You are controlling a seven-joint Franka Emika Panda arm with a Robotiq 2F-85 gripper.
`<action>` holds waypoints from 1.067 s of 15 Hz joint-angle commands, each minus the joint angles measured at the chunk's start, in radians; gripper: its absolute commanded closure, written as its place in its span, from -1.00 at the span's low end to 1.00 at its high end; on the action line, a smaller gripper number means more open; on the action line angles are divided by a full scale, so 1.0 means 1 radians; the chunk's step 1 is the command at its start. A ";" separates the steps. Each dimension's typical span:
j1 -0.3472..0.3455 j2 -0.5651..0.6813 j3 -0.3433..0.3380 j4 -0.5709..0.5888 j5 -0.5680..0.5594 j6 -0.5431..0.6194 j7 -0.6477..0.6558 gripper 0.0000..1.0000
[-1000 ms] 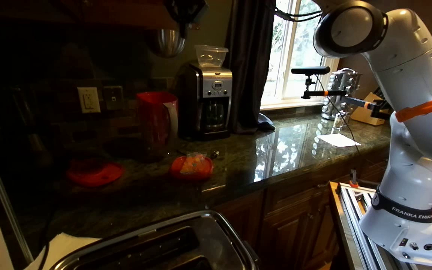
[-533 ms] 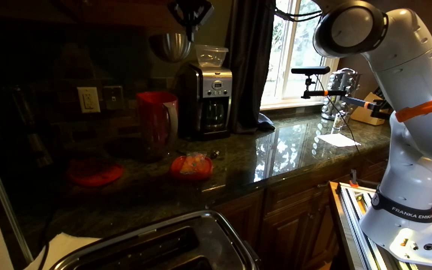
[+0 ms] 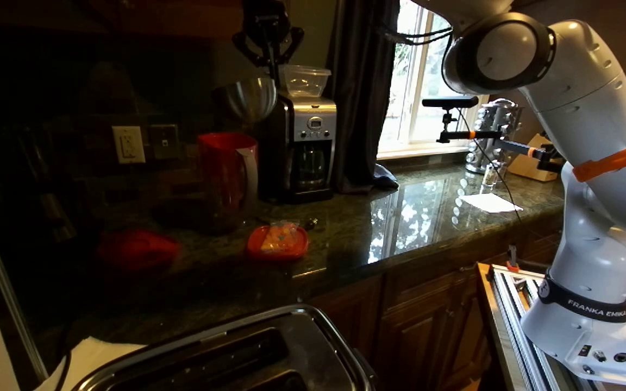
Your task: Move the silver bowl from the bottom shelf to the counter top
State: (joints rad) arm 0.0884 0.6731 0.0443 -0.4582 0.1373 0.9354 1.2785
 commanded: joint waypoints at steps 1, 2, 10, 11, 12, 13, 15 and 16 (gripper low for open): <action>-0.004 0.051 0.042 0.027 0.063 -0.028 -0.100 0.99; 0.016 0.046 0.011 0.034 0.030 -0.016 -0.033 0.99; 0.031 0.067 -0.003 0.015 0.012 0.102 -0.019 0.99; 0.033 0.088 -0.005 0.025 0.006 0.118 -0.027 0.99; 0.040 0.099 -0.008 0.024 -0.013 0.131 -0.072 0.99; 0.033 0.113 0.006 0.024 -0.010 0.135 -0.155 0.99; 0.030 0.141 0.016 0.024 -0.006 0.140 -0.277 0.99; 0.031 0.153 0.018 0.022 -0.006 0.137 -0.328 0.99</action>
State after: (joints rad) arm 0.1174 0.7850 0.0518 -0.4565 0.1388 1.0678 1.0940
